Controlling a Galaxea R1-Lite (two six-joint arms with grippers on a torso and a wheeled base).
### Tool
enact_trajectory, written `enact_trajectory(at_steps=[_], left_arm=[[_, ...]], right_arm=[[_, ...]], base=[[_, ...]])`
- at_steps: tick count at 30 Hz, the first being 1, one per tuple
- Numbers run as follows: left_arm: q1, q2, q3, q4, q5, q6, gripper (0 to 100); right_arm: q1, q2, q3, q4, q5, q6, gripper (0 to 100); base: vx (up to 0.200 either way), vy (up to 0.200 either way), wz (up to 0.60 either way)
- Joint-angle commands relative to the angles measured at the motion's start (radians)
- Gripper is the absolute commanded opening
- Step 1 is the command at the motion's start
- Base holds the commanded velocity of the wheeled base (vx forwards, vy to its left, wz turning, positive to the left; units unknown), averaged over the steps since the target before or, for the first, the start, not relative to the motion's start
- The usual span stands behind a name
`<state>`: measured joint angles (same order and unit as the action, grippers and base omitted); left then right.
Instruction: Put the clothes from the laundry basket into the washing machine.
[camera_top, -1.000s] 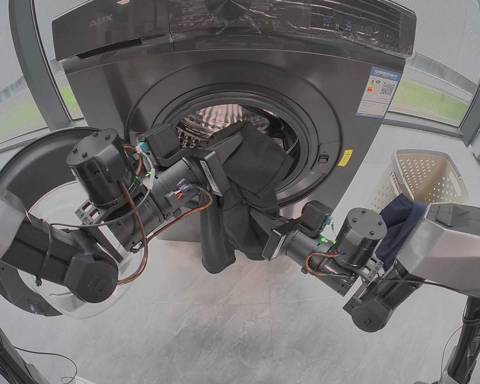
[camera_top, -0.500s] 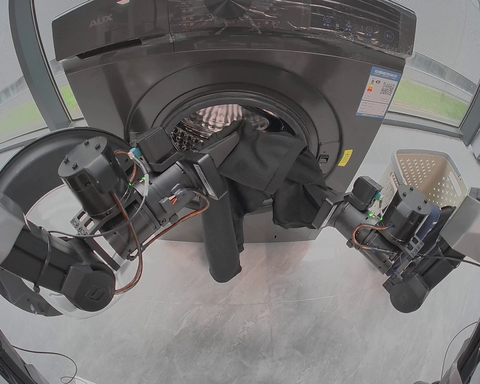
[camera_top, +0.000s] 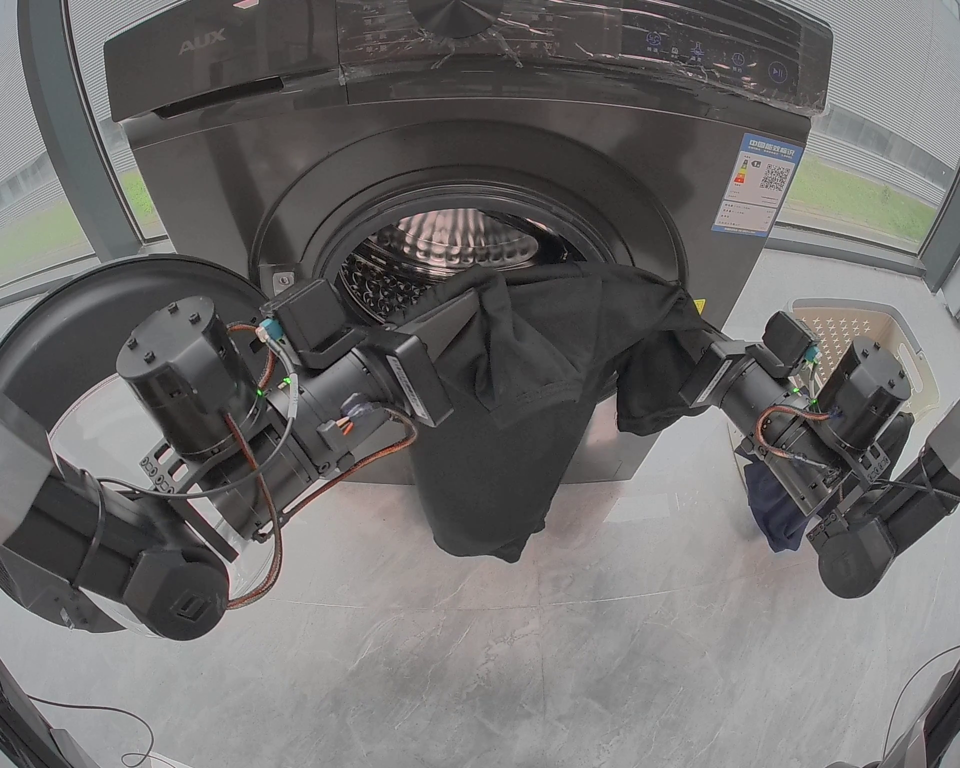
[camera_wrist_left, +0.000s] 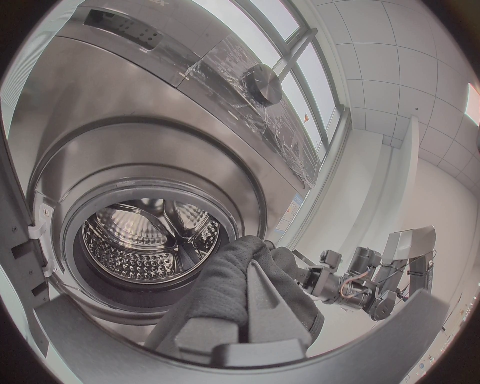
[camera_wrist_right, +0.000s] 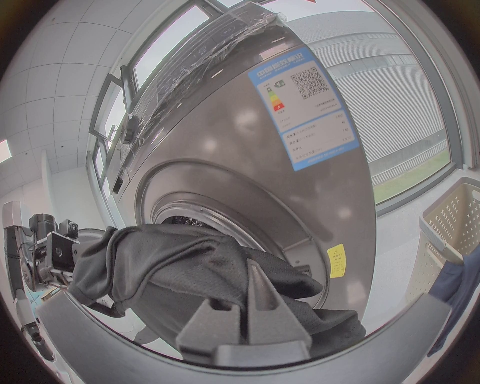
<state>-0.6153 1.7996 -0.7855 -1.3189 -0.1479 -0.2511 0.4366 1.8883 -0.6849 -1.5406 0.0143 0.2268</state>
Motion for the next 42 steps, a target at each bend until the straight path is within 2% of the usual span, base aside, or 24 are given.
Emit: enact_trajectory(at_steps=[1,6,16,17,24,28,35,42], left_arm=[[0.002,0.001,0.025,0.000,0.001,-0.001,0],[0.005,0.018,0.075,0.000,-0.001,0.001,0],[0.000,0.103,0.106,-0.017,0.001,0.001,0],[0.000,0.112,0.115,-0.017,0.001,-0.001,100],[0.002,0.190,0.163,-0.034,0.001,0.003,100],[-0.003,0.294,0.189,-0.121,0.005,0.006,100],[-0.020,0.388,0.132,-0.232,0.037,0.013,100],[-0.049,0.360,0.054,-0.230,0.037,0.029,100]], right_arm=[[-0.018,-0.014,-0.015,-0.001,-0.002,0.000,0],[-0.035,-0.034,-0.042,-0.001,-0.002,0.002,0],[0.002,-0.069,-0.039,-0.001,0.003,0.000,0],[0.007,-0.072,-0.039,-0.001,0.001,0.000,0],[0.037,-0.081,-0.042,-0.003,0.000,0.002,0],[0.062,-0.081,-0.039,-0.003,-0.004,0.002,0],[0.065,-0.083,-0.015,-0.003,-0.002,-0.003,0],[0.077,-0.075,0.004,-0.003,0.000,-0.003,0]], base=[[0.000,0.000,0.00],[0.000,0.000,0.00],[0.000,0.000,0.00],[0.000,0.000,0.00],[0.000,0.000,0.00],[0.000,0.000,0.00],[0.000,0.000,0.00],[0.000,0.000,0.00]])
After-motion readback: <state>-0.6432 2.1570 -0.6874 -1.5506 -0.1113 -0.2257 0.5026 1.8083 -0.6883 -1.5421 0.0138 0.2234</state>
